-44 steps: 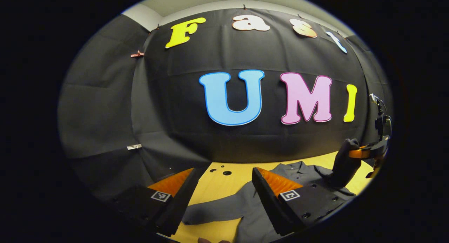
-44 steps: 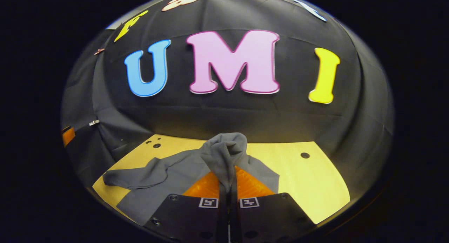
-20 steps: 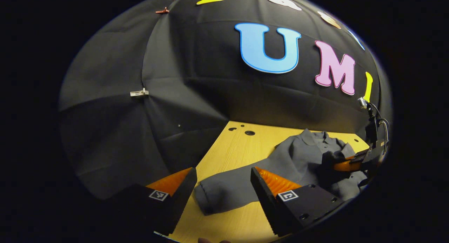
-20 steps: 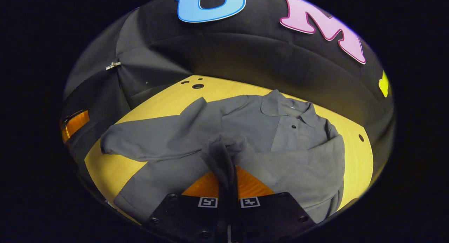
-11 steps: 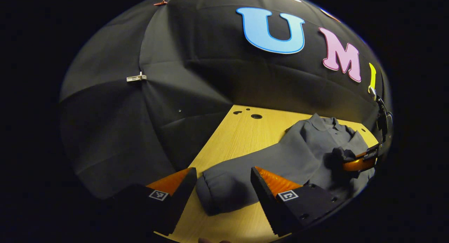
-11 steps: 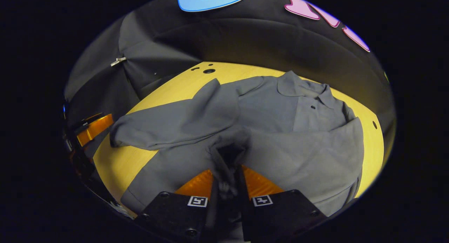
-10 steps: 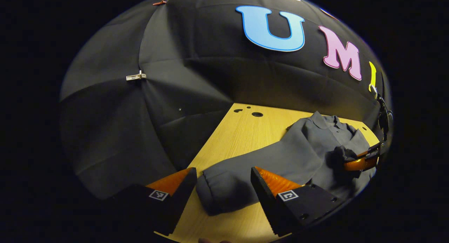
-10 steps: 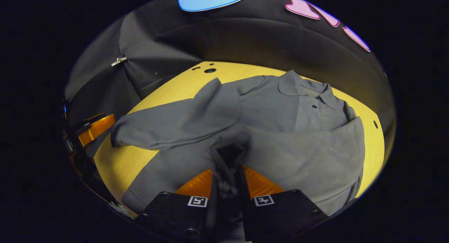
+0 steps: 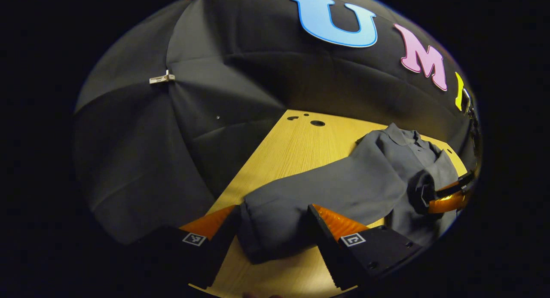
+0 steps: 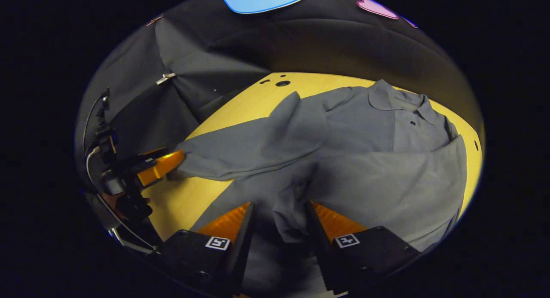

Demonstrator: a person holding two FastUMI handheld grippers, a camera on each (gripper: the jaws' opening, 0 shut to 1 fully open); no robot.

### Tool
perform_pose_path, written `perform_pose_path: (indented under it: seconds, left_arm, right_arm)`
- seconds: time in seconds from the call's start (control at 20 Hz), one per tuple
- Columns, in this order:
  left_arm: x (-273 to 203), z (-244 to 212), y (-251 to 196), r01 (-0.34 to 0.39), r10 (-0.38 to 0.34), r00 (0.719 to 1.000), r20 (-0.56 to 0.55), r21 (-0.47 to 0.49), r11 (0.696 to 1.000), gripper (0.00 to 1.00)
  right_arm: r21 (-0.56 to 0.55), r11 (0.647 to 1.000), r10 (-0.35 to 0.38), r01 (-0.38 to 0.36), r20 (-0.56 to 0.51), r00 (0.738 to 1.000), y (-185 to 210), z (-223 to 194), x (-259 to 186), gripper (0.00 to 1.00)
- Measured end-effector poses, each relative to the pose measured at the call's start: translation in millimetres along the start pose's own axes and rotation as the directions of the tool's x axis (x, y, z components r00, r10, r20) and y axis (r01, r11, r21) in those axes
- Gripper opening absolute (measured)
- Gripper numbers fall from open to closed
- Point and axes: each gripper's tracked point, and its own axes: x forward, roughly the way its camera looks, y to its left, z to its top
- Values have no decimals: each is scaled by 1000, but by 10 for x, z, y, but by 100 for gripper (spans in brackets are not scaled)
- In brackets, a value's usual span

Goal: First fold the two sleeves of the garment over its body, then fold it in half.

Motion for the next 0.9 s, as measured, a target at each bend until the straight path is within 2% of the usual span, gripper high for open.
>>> perform_pose_path:
  seconds: [0.05,0.1,0.15,0.2,0.35,0.4,0.55,0.6,0.7,0.8,0.9]
  left_arm:
    - [4,-21,-4,0,0,1000,-8,0,1000,97]
    - [16,-64,-5,-2,2,1000,-19,3,1000,94]
    - [32,-101,-2,-3,3,1000,-31,7,1000,97]
    - [69,-162,14,-5,5,999,-47,10,1000,94]
    - [98,-338,28,-19,20,996,-86,13,1000,100]
    - [86,-307,28,-15,18,998,-59,36,999,100]
    - [136,-323,-12,-10,12,998,-61,39,999,100]
    - [117,-294,-74,19,-15,998,-59,57,998,96]
    - [177,-245,-160,57,-49,996,-73,104,993,54]
    - [175,-181,-166,27,-17,994,-112,84,996,12]
    - [70,95,-188,-6,9,998,-65,42,999,7]
  right_arm:
    - [7,1000,3,-3,21,1000,36,45,-62,87]
    - [18,1000,7,-8,40,999,52,99,-122,75]
    - [32,999,11,-13,59,998,75,143,-192,77]
    - [43,999,11,-14,76,997,62,200,-261,77]
    - [77,997,-24,13,140,990,-75,372,-558,77]
    - [89,996,-39,24,170,985,-134,446,-671,77]
    - [130,990,-79,50,229,970,-288,516,-970,77]
    - [142,988,-95,62,239,966,-367,519,-1065,77]
    - [161,982,-137,97,259,956,-573,497,-1249,77]
    - [183,972,-200,150,290,936,-817,496,-1470,77]
    - [213,960,-246,184,319,915,-1008,489,-1697,77]
